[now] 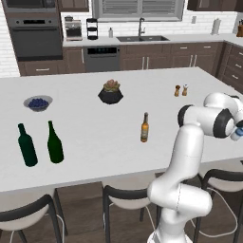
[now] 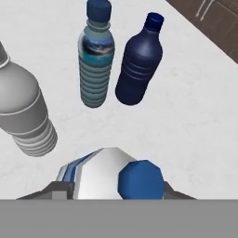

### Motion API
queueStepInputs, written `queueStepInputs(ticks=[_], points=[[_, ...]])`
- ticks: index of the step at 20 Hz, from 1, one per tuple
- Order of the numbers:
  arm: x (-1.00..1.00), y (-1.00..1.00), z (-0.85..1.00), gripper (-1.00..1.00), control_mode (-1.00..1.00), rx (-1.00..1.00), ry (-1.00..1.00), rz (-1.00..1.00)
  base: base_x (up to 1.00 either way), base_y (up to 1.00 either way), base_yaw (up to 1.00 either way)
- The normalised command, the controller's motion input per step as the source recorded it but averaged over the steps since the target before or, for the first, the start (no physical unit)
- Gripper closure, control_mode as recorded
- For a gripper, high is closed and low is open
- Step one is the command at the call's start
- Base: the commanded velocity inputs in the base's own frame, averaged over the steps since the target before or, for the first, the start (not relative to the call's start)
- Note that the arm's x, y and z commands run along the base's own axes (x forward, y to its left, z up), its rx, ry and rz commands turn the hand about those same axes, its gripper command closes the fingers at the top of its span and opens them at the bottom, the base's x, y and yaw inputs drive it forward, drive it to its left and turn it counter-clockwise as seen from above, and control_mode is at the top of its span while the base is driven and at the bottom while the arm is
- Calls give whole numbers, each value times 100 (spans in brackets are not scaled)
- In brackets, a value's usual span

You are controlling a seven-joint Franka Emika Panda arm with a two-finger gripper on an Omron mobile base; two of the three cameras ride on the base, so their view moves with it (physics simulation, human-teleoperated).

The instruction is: Move the plastic bottles in the middle to the plastics group, and the glass bottles in the middle to the glass group.

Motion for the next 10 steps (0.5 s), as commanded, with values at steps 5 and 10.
queueStepInputs(ticks=[5, 10], points=[[17, 33, -11, 100, -100, -1, 0, 0, 0, 0, 0], [21, 19, -21, 100, -100, -7, 0, 0, 0, 0, 0]])
